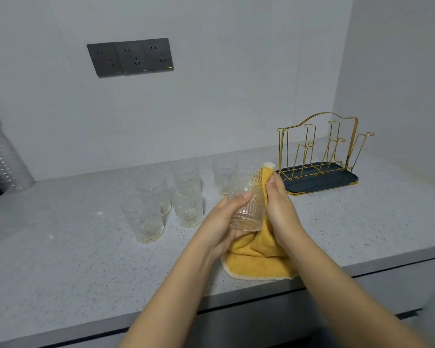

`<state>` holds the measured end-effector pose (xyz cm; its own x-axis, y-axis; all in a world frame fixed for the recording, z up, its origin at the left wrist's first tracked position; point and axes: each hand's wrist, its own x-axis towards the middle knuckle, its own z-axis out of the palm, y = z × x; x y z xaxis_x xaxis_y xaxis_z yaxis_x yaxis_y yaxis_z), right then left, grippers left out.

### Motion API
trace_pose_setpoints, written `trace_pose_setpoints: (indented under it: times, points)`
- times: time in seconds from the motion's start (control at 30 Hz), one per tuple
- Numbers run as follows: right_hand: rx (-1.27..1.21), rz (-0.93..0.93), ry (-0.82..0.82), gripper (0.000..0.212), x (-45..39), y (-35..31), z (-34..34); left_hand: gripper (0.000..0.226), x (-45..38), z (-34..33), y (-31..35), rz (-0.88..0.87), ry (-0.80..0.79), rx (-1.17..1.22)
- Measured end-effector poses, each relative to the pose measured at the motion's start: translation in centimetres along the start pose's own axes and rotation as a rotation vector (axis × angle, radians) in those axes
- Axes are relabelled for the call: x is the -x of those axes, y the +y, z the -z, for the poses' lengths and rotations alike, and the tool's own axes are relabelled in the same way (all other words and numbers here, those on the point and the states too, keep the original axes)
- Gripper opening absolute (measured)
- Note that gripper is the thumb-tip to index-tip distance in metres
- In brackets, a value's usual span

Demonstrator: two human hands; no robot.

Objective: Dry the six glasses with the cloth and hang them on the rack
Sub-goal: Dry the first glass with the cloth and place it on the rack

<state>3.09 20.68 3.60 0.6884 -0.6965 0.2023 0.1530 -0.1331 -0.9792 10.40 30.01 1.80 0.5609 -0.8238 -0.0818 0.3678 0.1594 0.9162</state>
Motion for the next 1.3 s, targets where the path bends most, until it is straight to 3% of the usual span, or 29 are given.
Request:
trace_pose_setpoints:
  times: [0.07, 0.2, 0.27, 0.37, 0.43, 0.5, 0.57, 0.67, 0.73, 0.8, 1.03, 1.2, 1.3]
  points:
    - [0.003, 0.031, -0.065, 0.026, 0.0, 0.1, 0.5, 0.042, 0.1, 0.9, 1.0, 0.051, -0.05, -0.03]
    - [0.062, 0.086, -0.299, 0.024, -0.7, 0.4, 2.1, 0.035, 0.0, 3.2, 2.8, 0.142, -0.105, -0.183]
    - [0.177, 0.109, -0.474, 0.025, -1.2, -0.1, 3.0, 0.049, -0.2, 4.0, 3.6, 0.184, -0.147, -0.223]
    - [0.139, 0.002, -0.71, 0.018, -1.8, -0.7, 3.9, 0.079, -0.7, 4.5, 4.4, 0.253, -0.241, -0.238]
    - [0.108, -0.087, -0.817, 0.013, -2.0, -1.1, 4.2, 0.079, -1.0, 4.6, 4.7, 0.284, -0.314, -0.279]
    - [0.093, -0.104, -0.798, 0.013, -2.4, -1.0, 4.3, 0.066, -1.0, 4.1, 5.0, 0.294, -0.3, -0.263]
    - [0.022, -0.11, -0.669, 0.009, -2.7, -0.7, 4.2, 0.048, -1.0, 3.4, 4.7, 0.242, -0.162, -0.232]
    - [-0.061, -0.139, -0.516, 0.018, -2.9, 0.0, 3.7, 0.027, -1.5, 2.3, 2.7, -0.024, 0.119, -0.315]
    - [-0.087, -0.164, -0.546, 0.027, -2.5, 0.1, 3.3, 0.019, -2.0, 2.2, 1.2, -0.211, 0.212, -0.498]
    - [-0.078, -0.192, -0.612, 0.037, -2.0, 0.0, 2.8, 0.016, -2.5, 2.5, 0.0, -0.265, 0.243, -0.522]
    - [0.08, -0.231, -0.794, 0.016, -1.8, 0.9, 1.5, 0.033, -4.3, 3.6, -1.4, -0.07, 0.288, -0.323]
    - [0.624, 0.163, -0.919, 0.02, -2.3, 2.7, 1.1, 0.038, -5.5, 4.2, 0.0, 0.158, 0.229, -0.367]
    - [0.45, 0.07, -0.809, 0.017, -3.3, 2.6, 1.6, 0.052, -6.2, 4.3, 0.1, 0.103, 0.156, -0.371]
